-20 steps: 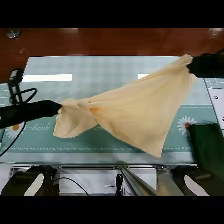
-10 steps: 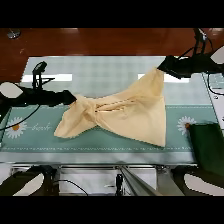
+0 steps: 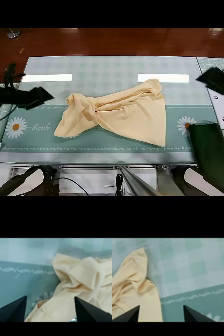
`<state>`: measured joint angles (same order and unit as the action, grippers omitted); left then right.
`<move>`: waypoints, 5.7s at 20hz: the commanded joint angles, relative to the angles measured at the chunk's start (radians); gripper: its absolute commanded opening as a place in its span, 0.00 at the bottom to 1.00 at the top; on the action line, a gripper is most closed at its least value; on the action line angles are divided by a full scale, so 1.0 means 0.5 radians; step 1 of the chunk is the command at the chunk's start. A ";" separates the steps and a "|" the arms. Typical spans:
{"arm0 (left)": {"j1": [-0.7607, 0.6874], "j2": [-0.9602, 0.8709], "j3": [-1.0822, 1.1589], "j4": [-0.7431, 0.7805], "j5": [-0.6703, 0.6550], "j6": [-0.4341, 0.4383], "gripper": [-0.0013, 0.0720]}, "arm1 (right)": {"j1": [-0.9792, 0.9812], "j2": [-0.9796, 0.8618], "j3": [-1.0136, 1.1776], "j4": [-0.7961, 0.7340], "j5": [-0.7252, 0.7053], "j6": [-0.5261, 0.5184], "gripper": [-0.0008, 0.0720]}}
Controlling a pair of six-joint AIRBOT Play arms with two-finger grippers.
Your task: Fold the shirts.
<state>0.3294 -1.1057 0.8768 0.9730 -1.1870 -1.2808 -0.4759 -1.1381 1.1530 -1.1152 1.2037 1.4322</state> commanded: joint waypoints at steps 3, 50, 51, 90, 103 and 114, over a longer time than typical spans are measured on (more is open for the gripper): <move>0.251 -0.163 -0.490 -0.345 -0.091 0.378 0.97 | -0.299 0.194 -0.719 0.199 -0.073 -0.175 0.86; -0.103 -0.388 -0.230 -1.288 -0.443 1.061 0.05 | 1.065 -0.066 -0.706 0.338 -0.060 -0.119 0.05; -0.100 -0.317 -0.138 -1.518 -0.401 1.058 0.05 | 1.066 -0.066 -0.462 0.278 0.013 -0.074 0.05; -0.428 0.169 0.459 -0.167 1.022 0.219 0.05 | 1.066 -0.205 0.595 -0.404 -0.092 0.318 0.05; -0.558 -0.433 0.582 -0.208 0.935 -0.127 0.98 | 0.726 -1.164 1.153 0.336 -0.176 0.319 0.87; 0.254 -0.188 0.056 0.344 -0.504 -0.241 0.97 | 0.335 -0.232 -0.130 0.127 0.080 -0.105 0.87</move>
<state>0.3504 -1.2587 1.0653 1.0637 -1.3224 -1.3888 -0.2722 -1.4231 1.3636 -1.1549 1.3720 1.4677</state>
